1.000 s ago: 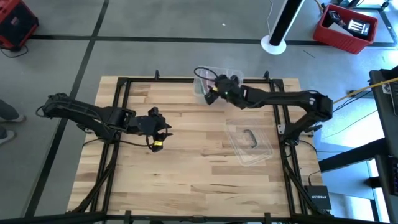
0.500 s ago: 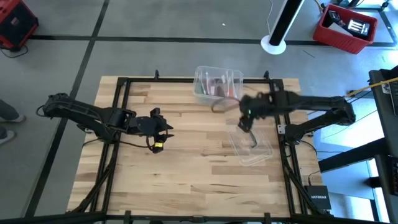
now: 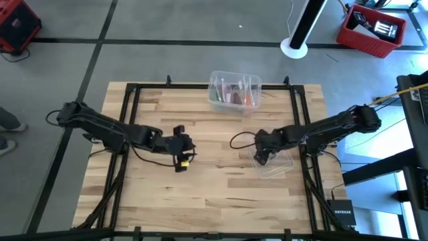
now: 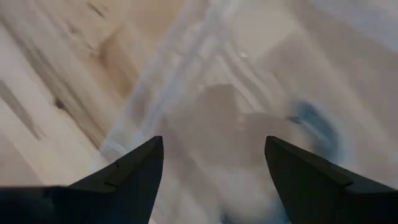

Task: Roll bandage
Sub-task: Close the transparent container

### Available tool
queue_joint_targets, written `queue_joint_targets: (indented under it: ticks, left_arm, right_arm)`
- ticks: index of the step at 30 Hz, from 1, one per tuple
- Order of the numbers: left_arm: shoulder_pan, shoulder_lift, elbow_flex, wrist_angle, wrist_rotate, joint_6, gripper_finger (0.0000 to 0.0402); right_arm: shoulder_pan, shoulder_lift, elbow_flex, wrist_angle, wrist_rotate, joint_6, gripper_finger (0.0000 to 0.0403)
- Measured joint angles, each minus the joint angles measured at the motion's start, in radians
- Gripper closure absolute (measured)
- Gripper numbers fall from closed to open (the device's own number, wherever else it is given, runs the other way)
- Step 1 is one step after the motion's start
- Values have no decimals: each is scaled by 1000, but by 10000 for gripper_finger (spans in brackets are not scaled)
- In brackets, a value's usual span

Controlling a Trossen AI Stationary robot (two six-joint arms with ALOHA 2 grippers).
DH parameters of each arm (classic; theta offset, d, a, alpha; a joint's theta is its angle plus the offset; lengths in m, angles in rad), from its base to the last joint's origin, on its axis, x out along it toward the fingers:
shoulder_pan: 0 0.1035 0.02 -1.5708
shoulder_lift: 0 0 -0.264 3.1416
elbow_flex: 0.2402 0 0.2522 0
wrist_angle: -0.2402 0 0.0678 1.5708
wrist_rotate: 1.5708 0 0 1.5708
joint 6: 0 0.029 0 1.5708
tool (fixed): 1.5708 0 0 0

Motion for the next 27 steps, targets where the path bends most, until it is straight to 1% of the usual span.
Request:
queue_joint_targets:
  ticks: [3, 5, 9, 12, 16, 18, 22, 25, 27]
  left_arm:
    - [-19, 52, 0, 23, 0, -20, 260]
    - [-36, 90, 0, 64, 0, -32, 260]
    - [-69, 159, 0, 160, 0, -35, 260]
    - [-108, 206, 0, 194, 0, -66, 260]
    - [-169, 254, 0, 247, 0, -70, 260]
    - [-188, 281, 0, 290, 1, -58, 260]
    - [-192, 346, 1, 415, 1, 2, 260]
    - [-177, 407, 50, 424, 2, 72, 260]
    - [-158, 444, 99, 402, 27, 123, 260]
  right_arm:
    - [18, 31, -54, 158, -35, 8, 123]
    - [38, 66, -65, 217, -45, 13, 123]
    - [84, 150, -62, 352, -58, 29, 123]
    - [124, 217, -59, 467, -64, 50, 123]
    - [181, 295, -59, 700, -84, 77, 123]
    - [198, 330, -43, 780, -95, 79, 123]
    - [226, 397, 31, 819, -103, 46, 123]
    - [236, 439, 88, 819, -100, 11, 123]
    - [236, 449, 118, 811, -104, -12, 123]
